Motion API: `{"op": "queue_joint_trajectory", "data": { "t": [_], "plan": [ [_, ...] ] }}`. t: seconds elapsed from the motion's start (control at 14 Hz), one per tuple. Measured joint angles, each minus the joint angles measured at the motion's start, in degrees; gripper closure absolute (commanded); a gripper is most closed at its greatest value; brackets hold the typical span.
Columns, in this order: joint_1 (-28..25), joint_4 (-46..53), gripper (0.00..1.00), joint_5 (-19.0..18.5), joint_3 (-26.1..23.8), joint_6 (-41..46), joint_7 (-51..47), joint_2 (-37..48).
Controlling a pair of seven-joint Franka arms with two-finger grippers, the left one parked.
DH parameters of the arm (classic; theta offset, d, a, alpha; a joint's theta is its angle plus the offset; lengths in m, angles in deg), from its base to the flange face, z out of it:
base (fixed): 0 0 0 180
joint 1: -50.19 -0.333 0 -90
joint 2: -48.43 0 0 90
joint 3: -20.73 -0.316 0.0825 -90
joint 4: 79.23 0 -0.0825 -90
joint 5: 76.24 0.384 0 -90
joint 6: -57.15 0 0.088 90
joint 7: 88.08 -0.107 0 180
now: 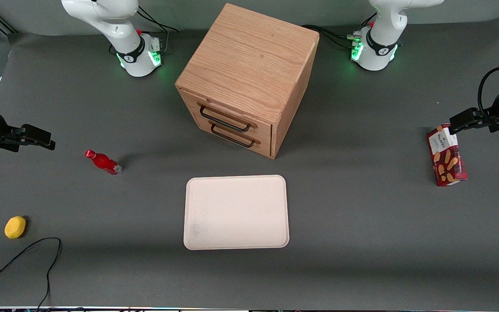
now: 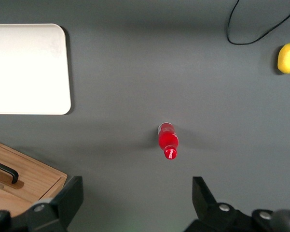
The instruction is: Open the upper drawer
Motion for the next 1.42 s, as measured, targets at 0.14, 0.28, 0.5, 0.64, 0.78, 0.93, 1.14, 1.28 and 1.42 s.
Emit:
{"op": "queue_joint_trajectory", "data": {
  "t": [0.14,0.28,0.5,0.64,0.78,0.93,1.14,1.28,1.42],
  "plan": [
    [0.00,0.00,0.00,0.00,0.00,0.02,-0.03,0.00],
    [0.00,0.00,0.00,0.00,0.00,0.05,-0.03,0.00],
    [-0.06,-0.02,0.00,0.00,-0.09,0.12,-0.03,-0.12],
    [-0.11,-0.02,0.00,-0.02,-0.16,0.12,-0.03,-0.15],
    [-0.11,-0.02,0.00,-0.02,-0.17,0.13,-0.03,-0.16],
    [-0.14,-0.03,0.00,-0.03,-0.38,0.16,-0.04,-0.18],
    [-0.73,-0.17,0.00,-0.03,-0.65,0.72,-0.20,-0.66],
    [-1.52,-0.25,0.00,-0.06,-0.66,1.92,-0.27,-1.32],
    [-1.67,-0.22,0.00,-0.06,-0.68,2.54,-0.29,-1.66]
  ]
}}
